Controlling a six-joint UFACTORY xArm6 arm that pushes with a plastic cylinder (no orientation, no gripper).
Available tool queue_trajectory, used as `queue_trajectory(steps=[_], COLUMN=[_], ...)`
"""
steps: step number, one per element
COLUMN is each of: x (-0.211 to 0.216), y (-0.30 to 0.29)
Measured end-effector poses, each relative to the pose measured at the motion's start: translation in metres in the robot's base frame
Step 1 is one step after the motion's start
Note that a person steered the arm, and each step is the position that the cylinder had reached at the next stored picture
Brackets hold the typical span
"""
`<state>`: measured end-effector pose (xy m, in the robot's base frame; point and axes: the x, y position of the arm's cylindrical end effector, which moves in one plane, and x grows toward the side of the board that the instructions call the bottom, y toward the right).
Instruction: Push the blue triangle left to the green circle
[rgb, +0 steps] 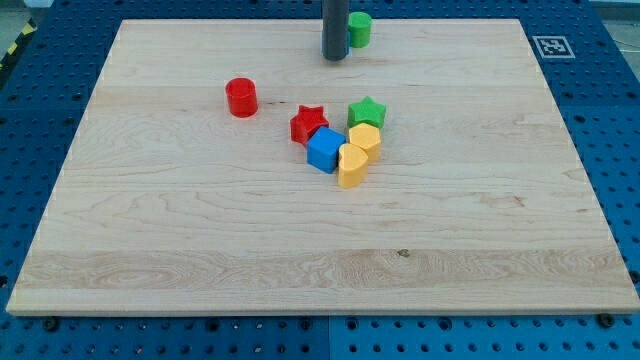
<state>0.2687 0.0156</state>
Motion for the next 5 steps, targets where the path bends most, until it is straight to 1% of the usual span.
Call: queue_trajectory(steps=[1, 2, 3, 4, 5], x=[0.026, 0.039, 0.036, 0.034, 0.016], y=[0.001, -0.004, 0.009, 0.044, 0.063])
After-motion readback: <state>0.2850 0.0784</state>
